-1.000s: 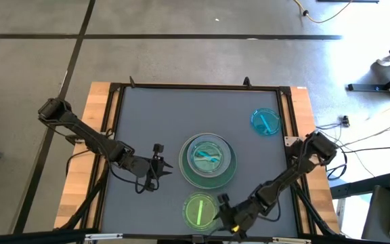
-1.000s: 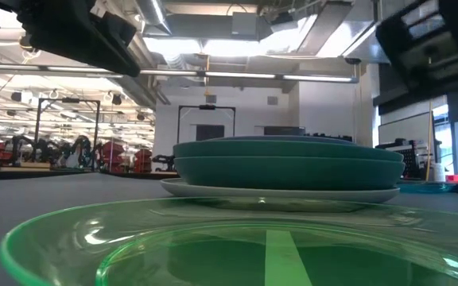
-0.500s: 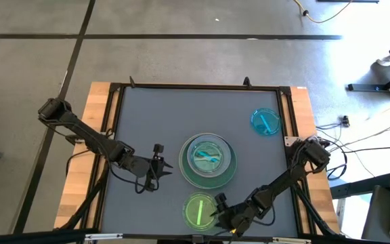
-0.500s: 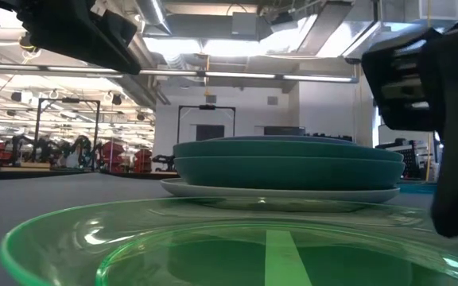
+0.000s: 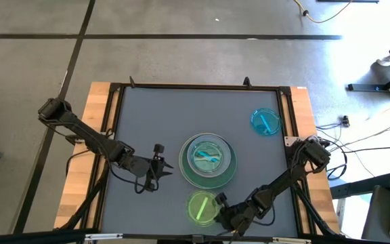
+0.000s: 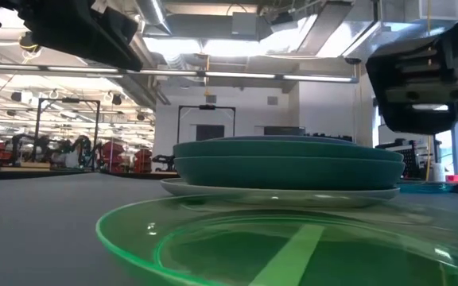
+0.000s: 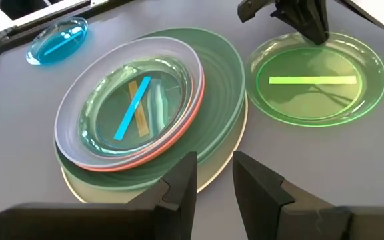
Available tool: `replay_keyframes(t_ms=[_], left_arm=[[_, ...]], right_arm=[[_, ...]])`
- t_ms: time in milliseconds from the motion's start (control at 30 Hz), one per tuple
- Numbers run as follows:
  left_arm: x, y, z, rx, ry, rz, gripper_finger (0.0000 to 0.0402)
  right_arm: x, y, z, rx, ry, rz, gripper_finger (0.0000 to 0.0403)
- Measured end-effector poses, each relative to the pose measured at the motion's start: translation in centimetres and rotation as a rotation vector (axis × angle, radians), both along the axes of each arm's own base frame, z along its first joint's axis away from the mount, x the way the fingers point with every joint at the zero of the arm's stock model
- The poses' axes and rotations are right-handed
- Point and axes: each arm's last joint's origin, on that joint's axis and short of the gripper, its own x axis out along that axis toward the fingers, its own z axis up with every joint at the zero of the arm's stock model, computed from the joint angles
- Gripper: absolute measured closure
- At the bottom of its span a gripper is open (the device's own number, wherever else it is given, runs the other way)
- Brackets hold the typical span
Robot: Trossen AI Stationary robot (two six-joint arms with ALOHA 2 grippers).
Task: Stack plastic plates
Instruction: Stack the light green plate on top of the light blue plate
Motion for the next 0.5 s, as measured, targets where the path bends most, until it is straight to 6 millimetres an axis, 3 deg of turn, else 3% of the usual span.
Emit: replay_keyframes(t_ms=[200,500], left_arm=[[0.0,0.0,0.1,-0.001,-0.008,-0.004,0.0311],[0.0,-0.1,0.1,-0.005,-0.008,-0.005,0.0311]], right_arm=[[0.3,0.3,0.6,-0.032,-0.030,0.016,0.0390],[2.1,1.4,7.6,-0.096,-0.034,-0.032,0.0401]])
